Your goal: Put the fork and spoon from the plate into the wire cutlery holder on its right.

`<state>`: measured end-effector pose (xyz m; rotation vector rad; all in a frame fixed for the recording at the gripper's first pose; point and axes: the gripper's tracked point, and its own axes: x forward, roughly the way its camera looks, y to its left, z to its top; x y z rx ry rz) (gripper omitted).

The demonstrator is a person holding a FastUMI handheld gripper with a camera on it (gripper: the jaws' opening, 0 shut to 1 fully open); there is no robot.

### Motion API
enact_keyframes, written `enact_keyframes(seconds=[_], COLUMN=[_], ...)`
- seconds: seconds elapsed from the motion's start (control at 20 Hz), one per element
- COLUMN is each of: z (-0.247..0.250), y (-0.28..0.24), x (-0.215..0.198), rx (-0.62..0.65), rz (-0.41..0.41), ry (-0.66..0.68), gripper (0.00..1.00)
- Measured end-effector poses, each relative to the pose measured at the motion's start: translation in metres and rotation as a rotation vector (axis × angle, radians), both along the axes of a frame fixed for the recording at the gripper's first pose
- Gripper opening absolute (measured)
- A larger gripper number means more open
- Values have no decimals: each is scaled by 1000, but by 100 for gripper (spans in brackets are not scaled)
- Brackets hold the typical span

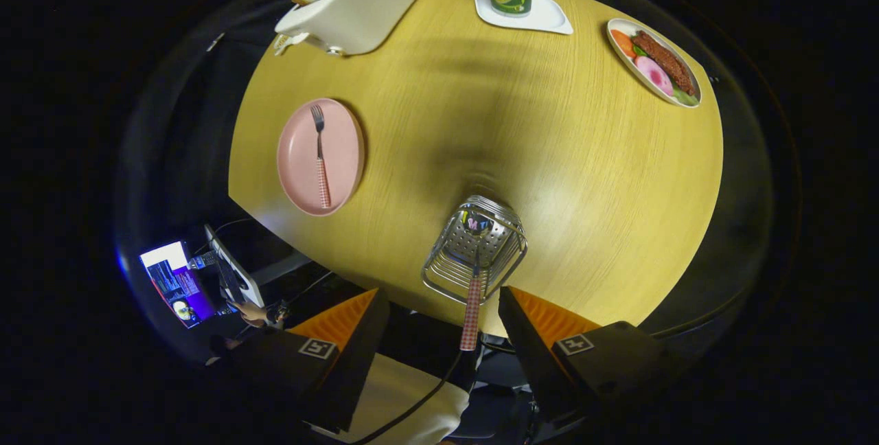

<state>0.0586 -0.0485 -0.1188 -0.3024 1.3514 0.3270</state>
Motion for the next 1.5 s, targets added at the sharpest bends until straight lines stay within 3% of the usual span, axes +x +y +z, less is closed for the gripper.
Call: enact_keyframes(seconds=[0.2, 0.55, 0.85, 1.15, 1.5], z=[24, 44, 61, 33, -65], y=[9, 42, 89, 154, 211], x=[-9, -6, -7, -5, 8], rx=[51, 201, 283, 294, 182], rz=[23, -56, -81, -19, 94], ry=[-156, -530, -733, -721, -594], gripper=[100, 99, 99, 99, 99])
